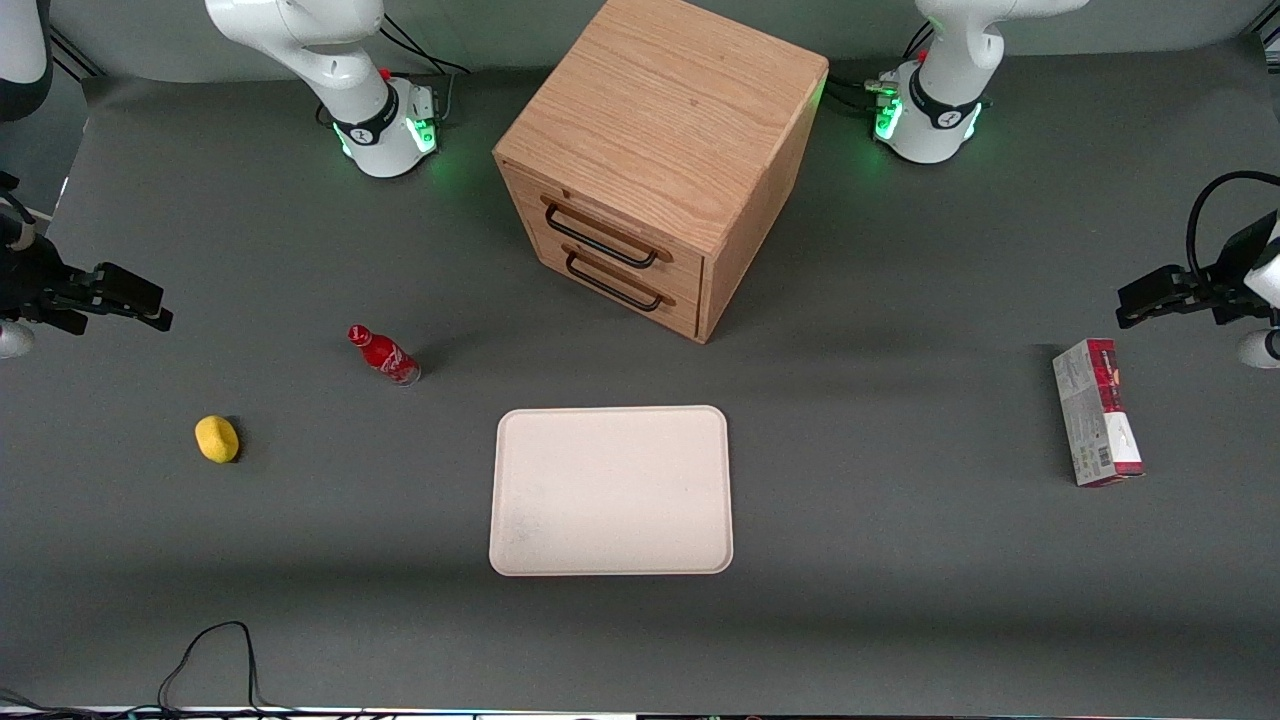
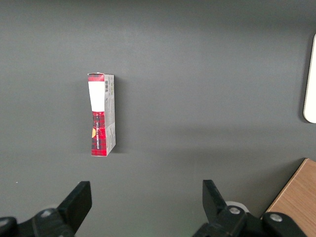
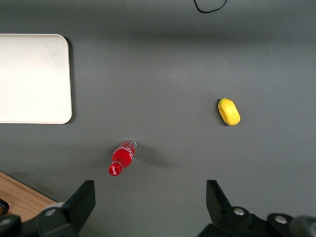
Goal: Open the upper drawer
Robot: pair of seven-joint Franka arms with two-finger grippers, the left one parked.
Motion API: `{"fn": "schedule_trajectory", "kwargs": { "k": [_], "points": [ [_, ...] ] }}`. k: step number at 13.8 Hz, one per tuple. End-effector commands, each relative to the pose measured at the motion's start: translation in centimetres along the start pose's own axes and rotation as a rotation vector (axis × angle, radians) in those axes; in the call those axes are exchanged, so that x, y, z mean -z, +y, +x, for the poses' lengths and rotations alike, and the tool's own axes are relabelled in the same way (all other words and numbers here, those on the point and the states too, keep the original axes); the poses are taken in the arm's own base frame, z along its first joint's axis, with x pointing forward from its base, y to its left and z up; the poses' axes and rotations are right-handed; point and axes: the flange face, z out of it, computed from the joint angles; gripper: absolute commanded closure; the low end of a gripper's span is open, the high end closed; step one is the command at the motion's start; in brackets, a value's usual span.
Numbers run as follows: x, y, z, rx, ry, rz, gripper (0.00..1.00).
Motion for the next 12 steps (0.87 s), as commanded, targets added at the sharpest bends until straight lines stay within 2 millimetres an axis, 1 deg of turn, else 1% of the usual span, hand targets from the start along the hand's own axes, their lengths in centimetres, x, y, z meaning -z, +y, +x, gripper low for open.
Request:
{"fn": "schedule_trajectory", "kwargs": {
  "k": [1,5,6,7,8,9,10,11,12],
  "points": [
    [0.2,-0.1,0.1,-0.008,0.005,-0.002,0.0],
    [0.0,-0.5,0.4,0.001,0.002,0.009,0.0],
    [-0.2,-1.6,0.6,0.027,-0.001,0.013,0.0],
    [-0.2,-4.5,0.6,0.101,-0.001,0.015,0.0],
    [0.1,-6.4,0.5,0.143,0.004,0.017,0.0],
    [-0.1,-8.8,0.4,0.186,0.004,0.02,0.0],
    [-0.4,-12.1,0.2,0.243,-0.003,0.02,0.0],
    [-0.8,-15.0,-0.1,0.292,-0.009,0.02,0.0],
    [-1.2,-18.3,-0.8,0.351,-0.016,0.022,0.0]
  ]
}}
